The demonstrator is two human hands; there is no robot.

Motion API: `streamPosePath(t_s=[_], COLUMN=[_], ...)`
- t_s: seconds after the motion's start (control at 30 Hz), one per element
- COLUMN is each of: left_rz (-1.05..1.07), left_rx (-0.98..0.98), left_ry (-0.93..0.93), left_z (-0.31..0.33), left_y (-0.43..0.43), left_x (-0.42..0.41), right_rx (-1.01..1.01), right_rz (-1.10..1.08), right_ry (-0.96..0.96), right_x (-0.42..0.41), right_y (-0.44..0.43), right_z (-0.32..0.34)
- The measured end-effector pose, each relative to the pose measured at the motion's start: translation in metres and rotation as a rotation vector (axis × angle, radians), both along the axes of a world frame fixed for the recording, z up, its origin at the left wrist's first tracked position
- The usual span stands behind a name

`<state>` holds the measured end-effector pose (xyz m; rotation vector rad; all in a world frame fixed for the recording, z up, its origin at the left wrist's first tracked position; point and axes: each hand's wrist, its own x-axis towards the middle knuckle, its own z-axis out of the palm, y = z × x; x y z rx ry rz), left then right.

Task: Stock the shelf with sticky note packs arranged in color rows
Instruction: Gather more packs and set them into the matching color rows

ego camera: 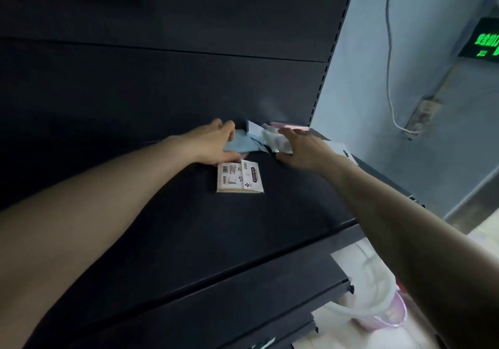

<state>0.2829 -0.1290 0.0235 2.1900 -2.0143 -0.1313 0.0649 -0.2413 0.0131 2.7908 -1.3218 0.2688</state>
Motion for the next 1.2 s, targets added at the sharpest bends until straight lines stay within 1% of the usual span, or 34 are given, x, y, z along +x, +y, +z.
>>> streamPosePath(t_s=[0.1,0.17,0.2,0.23,0.33,0.37,0.47,0.57,0.67,0.73,0.83,0.97,1.1,1.2], left_rz=[0.032,0.054,0.063,0.070,0.099,0.117,0.137,0.122,0.092,0.083,0.090,0.029,-0.086,-0.099], left_rx=[0.023,-0.034,-0.080,-0.128,-0.277,-0.317,-0.407,-0.466,-0.485,-0.466,-0.447,-0.450,-0.468,-0.488], left_ry=[-0.045,-0.067,-0.070,-0.072,-0.043,-0.026,0.013,0.068,0.104,0.099,0.104,0.182,0.176,0.155], left_z=[0.006,0.008,0.009,0.011,0.013,0.014,0.016,0.022,0.023,0.021,0.020,0.020,0.021,0.019], left_y=[0.009,0.012,0.013,0.015,0.023,0.026,0.035,0.046,0.060,0.072,0.095,0.134,0.179,0.209], left_x=[-0.005,-0.006,-0.003,-0.001,0.005,0.006,0.007,0.006,0.009,0.013,0.024,0.047,0.075,0.096], right_rx=[-0.111,-0.199,-0.223,-0.223,-0.144,-0.094,0.078,0.185,0.236,0.214,0.177,0.110,0.036,0.036], right_rz=[0.023,0.032,0.034,0.032,0.027,0.021,-0.004,-0.037,-0.077,-0.106,-0.142,-0.180,-0.210,-0.250], right_ry=[0.076,0.096,0.055,-0.026,-0.363,-0.441,-0.554,-0.613,-0.637,-0.661,-0.751,-0.880,-0.881,-0.868], right_x=[0.008,0.011,0.012,0.012,0.011,0.010,0.004,0.000,-0.001,0.001,0.010,0.027,0.046,0.064], right_y=[-0.009,-0.012,-0.012,-0.011,-0.006,-0.003,0.010,0.021,0.036,0.050,0.080,0.127,0.177,0.217], right_z=[-0.002,0.000,0.003,0.007,0.018,0.021,0.025,0.027,0.027,0.026,0.029,0.033,0.032,0.031])
